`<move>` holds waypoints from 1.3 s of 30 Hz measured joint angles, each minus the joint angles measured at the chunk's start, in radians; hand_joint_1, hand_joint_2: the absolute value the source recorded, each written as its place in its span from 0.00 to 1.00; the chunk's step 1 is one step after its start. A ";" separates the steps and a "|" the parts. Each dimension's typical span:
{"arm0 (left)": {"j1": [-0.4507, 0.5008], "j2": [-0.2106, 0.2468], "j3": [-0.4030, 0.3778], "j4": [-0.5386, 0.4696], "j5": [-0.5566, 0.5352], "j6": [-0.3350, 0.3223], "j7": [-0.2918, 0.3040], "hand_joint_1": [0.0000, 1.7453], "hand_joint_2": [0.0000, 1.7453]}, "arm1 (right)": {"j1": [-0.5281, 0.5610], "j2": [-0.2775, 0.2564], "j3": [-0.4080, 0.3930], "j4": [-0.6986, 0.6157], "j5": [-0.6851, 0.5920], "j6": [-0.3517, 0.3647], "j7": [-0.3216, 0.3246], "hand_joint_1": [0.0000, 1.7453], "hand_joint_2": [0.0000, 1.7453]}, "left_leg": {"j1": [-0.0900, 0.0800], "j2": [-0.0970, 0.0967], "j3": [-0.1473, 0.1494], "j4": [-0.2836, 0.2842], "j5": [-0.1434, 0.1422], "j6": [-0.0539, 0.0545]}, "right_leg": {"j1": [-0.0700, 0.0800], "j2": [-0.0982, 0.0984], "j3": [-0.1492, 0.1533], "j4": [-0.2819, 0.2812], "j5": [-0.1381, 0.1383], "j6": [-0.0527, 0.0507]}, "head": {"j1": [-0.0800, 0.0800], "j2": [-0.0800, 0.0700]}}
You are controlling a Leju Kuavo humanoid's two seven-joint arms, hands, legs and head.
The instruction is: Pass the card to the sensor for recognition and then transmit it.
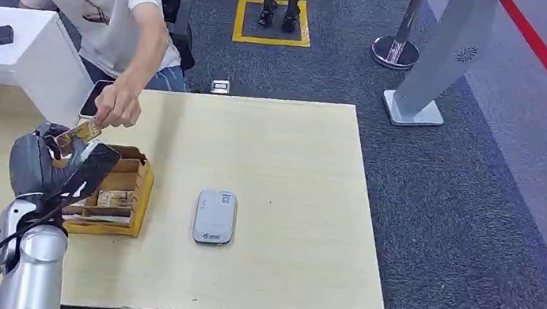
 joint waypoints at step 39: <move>0.010 -0.037 0.037 -0.031 0.019 -0.015 0.003 0.00 0.00 | -0.002 0.000 0.000 0.000 -0.003 0.019 -0.018 0.00 0.00 | 0.000 -0.001 -0.001 0.000 -0.001 0.001 | 0.000 -0.001 -0.001 0.000 0.000 0.000 | 0.001 0.000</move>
